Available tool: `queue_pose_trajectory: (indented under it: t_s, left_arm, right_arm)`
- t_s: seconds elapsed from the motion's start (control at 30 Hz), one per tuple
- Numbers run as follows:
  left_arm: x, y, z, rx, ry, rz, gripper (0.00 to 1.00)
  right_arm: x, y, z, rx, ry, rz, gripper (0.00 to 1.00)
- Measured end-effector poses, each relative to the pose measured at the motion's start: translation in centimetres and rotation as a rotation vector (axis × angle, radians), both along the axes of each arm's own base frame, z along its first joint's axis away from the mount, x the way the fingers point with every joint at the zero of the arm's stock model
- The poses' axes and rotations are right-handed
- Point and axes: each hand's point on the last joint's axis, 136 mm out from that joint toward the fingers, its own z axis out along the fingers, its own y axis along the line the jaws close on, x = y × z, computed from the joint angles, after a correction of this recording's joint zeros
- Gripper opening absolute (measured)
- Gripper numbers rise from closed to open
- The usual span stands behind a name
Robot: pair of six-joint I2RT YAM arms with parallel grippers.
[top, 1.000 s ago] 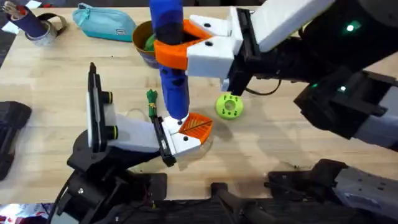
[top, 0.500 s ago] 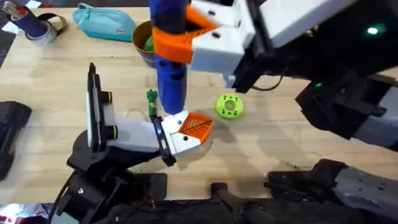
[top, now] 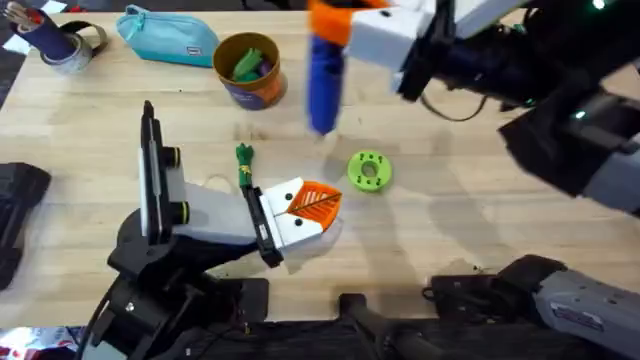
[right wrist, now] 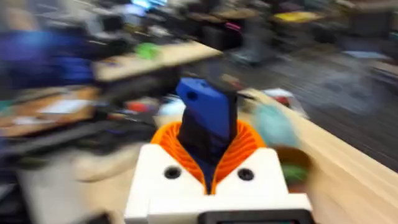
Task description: Pick up the gripper from the table and insert it into the empty holder that is missing its gripper. Then pick up a screw, insert it into the mounting hole, and use the screwdriver to tighten it. Finally, clean up the table by picking up the vegetable and placing it into the bucket.
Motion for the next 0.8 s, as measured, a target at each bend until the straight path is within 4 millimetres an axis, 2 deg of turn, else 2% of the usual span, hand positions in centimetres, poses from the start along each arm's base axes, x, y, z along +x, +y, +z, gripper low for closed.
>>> queue_pose_trajectory:
  t_s: [0.07,0.17,0.23,0.33,0.43,0.57,0.67,0.8]
  left_arm:
    - [0.0,0.0,0.0,0.000,0.000,0.000,0.016]
    - [0.0,0.0,0.0,0.000,0.000,0.000,0.016]
    - [0.0,0.0,0.0,0.000,0.000,0.000,0.016]
    - [0.0,0.0,0.0,0.000,0.000,0.000,0.016]
    - [0.0,0.0,0.0,0.000,0.000,0.000,0.016]
    - [0.0,0.0,0.0,0.000,0.000,0.000,0.016]
    - [0.0,0.0,0.0,0.000,0.000,0.000,0.016]
    - [0.0,0.0,0.0,0.000,0.000,0.000,0.016]
  right_arm:
    - [3.0,-2.7,-2.8,-0.100,0.036,-0.120,0.024]
    - [6.4,-7.0,-7.0,-0.256,0.068,-0.280,0.024]
    - [7.9,-9.7,-9.7,-0.372,0.066,-0.357,0.024]
    - [9.4,-12.5,-13.3,-0.543,0.034,-0.421,0.024]
    - [10.2,-13.6,-15.8,-0.690,-0.028,-0.434,0.024]
    - [10.7,-14.2,-18.0,-0.876,-0.146,-0.430,0.024]
    - [10.6,-14.0,-19.3,-1.013,-0.232,-0.403,0.024]
    - [9.5,-12.8,-22.1,-1.169,-0.301,-0.285,0.024]
